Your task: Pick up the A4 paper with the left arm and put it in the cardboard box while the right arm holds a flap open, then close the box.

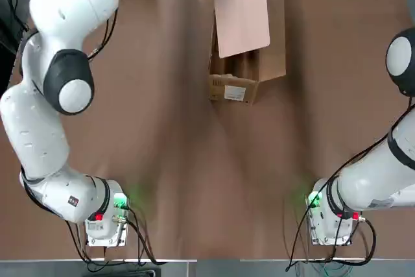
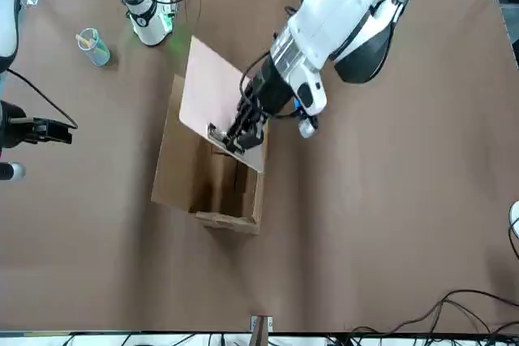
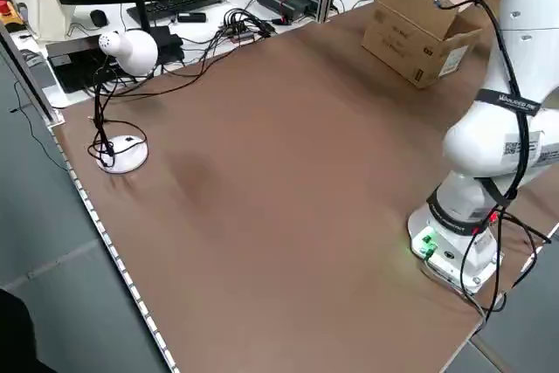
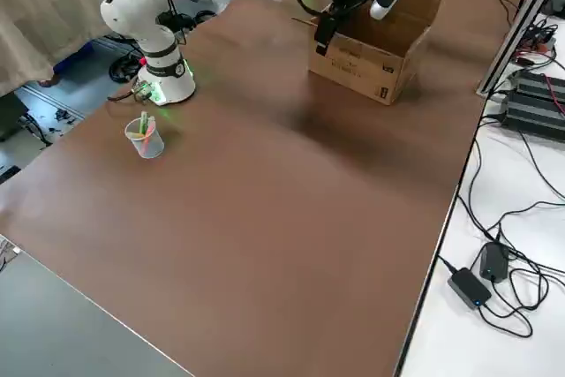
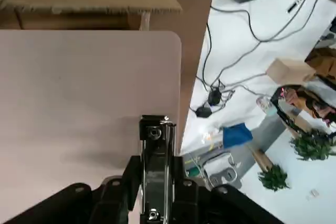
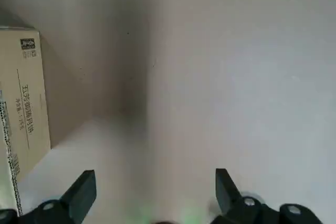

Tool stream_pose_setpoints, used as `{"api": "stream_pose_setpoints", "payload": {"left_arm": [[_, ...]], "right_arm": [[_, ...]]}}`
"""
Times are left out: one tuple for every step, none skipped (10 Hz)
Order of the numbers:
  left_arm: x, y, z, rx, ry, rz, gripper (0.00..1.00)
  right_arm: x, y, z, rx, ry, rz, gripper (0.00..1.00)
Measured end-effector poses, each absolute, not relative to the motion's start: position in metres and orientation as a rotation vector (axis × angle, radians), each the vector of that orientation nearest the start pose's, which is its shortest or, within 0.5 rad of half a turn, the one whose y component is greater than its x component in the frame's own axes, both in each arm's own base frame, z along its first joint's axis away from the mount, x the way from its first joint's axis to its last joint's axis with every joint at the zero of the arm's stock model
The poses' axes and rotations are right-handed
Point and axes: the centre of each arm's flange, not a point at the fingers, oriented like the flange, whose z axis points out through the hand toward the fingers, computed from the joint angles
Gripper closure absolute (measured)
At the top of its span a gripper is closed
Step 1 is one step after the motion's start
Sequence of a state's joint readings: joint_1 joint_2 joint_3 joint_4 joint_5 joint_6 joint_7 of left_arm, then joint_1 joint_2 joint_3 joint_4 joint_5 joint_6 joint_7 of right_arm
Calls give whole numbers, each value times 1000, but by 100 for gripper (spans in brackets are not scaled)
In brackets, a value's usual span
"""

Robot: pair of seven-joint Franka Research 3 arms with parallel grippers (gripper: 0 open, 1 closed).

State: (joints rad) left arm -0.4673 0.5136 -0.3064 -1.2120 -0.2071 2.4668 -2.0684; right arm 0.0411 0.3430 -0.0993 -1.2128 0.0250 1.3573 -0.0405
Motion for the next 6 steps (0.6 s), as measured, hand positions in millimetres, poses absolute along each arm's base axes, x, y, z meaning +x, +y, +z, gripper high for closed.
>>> {"api": "stream_pose_setpoints", "payload": {"left_arm": [[588, -480, 565, 1710, 1608, -216, 70], [590, -484, 554, 1718, 1614, -194, 70], [590, -486, 551, 1723, 1615, -182, 70], [590, -486, 551, 1724, 1616, -178, 70], [592, -485, 546, 1726, 1624, -176, 70], [594, -485, 539, 1733, 1632, -175, 70]], "right_arm": [[631, -22, 570, -3125, 18, 309, 0], [631, -21, 570, -3125, 17, 309, 0], [631, -21, 570, -3124, 15, 309, 0], [631, -21, 570, -3124, 15, 309, 0], [631, -20, 570, -3123, 15, 309, 0], [631, -20, 569, -3122, 14, 309, 0]]}}
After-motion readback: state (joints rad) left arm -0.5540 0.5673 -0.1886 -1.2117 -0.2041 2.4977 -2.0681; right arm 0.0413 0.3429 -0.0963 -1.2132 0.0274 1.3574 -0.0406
